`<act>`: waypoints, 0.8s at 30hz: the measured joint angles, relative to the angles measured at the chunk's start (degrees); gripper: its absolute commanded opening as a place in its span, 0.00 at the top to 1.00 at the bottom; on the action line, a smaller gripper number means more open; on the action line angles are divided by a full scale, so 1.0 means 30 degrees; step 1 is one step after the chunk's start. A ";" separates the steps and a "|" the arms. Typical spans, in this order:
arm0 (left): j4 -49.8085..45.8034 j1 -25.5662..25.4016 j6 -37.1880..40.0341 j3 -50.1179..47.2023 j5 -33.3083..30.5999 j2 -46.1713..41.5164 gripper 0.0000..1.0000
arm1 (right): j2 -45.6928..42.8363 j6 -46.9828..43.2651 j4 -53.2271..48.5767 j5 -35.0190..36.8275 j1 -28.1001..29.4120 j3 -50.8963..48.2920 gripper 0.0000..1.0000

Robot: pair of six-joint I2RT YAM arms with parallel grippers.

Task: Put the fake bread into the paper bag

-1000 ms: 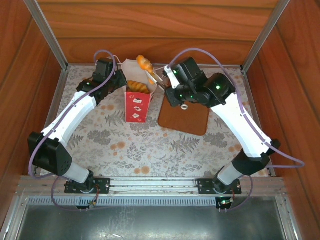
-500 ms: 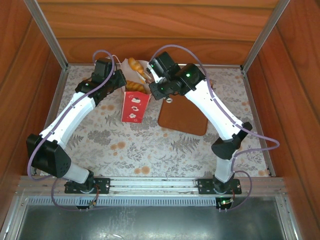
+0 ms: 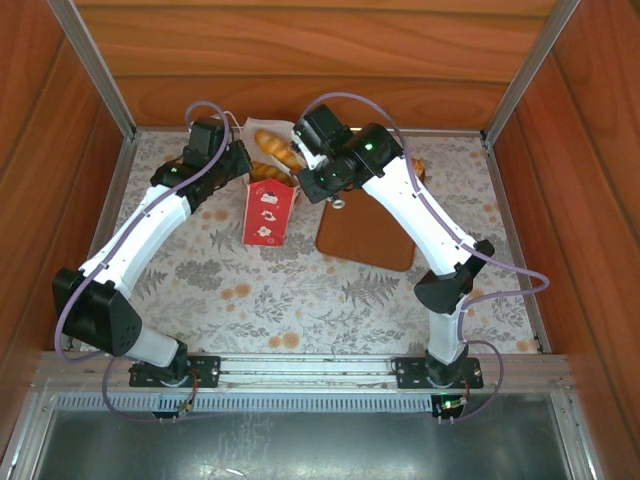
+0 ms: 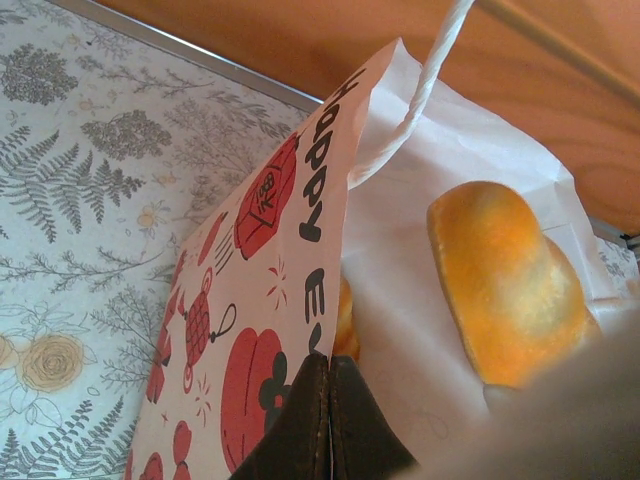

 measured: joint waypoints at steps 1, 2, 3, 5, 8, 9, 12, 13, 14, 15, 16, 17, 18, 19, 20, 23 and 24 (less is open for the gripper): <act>0.0007 0.0000 0.0000 0.0000 -0.0007 -0.0022 1.00 | 0.0000 -0.0022 -0.0036 0.0000 0.0000 0.0007 0.54; 0.0000 0.0000 0.0000 0.0000 0.0000 -0.0036 1.00 | 0.0000 -0.0058 -0.0073 0.0000 0.0000 0.0007 0.53; 0.0007 0.0000 0.0000 0.0000 0.0000 -0.0036 1.00 | 0.0000 -0.0080 -0.0102 0.0000 0.0000 0.0007 0.52; 0.0000 0.0000 0.0000 0.0000 -0.0007 -0.0036 1.00 | 0.0000 -0.0117 -0.0117 0.0000 0.0000 0.0007 0.52; 0.0007 0.0000 0.0000 -0.0007 -0.0007 -0.0044 1.00 | 0.0000 -0.0160 -0.0109 0.0007 0.0000 0.0007 0.52; 0.0000 0.0000 0.0000 -0.0007 -0.0007 -0.0044 1.00 | 0.0000 -0.0160 -0.0102 0.0015 0.0000 0.0007 0.52; 0.0007 0.0000 0.0007 -0.0022 -0.0015 -0.0044 1.00 | 0.0000 -0.0160 -0.0029 0.0007 0.0000 0.0007 0.52; 0.0029 0.0000 0.0000 -0.0066 -0.0015 -0.0066 1.00 | 0.0000 -0.0168 0.0015 0.0007 0.0000 0.0007 0.52; 0.0029 0.0000 0.0000 -0.0124 -0.0022 -0.0095 1.00 | 0.0000 -0.0168 0.0066 0.0000 0.0000 0.0007 0.52; 0.0036 0.0000 0.0007 -0.0182 -0.0051 -0.0124 1.00 | 0.0000 -0.0168 0.0124 0.0000 0.0000 0.0007 0.53; 0.0036 0.0000 0.0007 -0.0226 -0.0095 -0.0146 1.00 | 0.0000 -0.0160 0.0168 0.0000 0.0000 0.0007 0.53; 0.0036 0.0000 0.0007 -0.0255 -0.0131 -0.0168 1.00 | -0.0015 -0.0168 0.0204 0.0000 0.0000 0.0007 0.53; 0.0036 0.0000 0.0007 -0.0270 -0.0153 -0.0182 1.00 | -0.0029 -0.0160 0.0255 0.0000 0.0000 0.0007 0.54; 0.0051 0.0000 0.0007 -0.0291 -0.0160 -0.0197 1.00 | -0.0058 -0.0168 0.0313 0.0000 0.0000 0.0007 0.54; 0.0051 0.0000 0.0015 -0.0299 -0.0168 -0.0204 1.00 | -0.0117 -0.0175 0.0386 -0.0007 0.0000 0.0007 0.54; 0.0051 0.0000 0.0015 -0.0306 -0.0226 -0.0204 0.99 | -0.0481 -0.0248 0.0801 -0.0146 0.0000 0.0000 0.54; 0.0051 0.0000 0.0015 -0.0306 -0.0240 -0.0204 0.98 | -0.0699 -0.0270 0.0954 -0.0197 0.0000 0.0000 0.54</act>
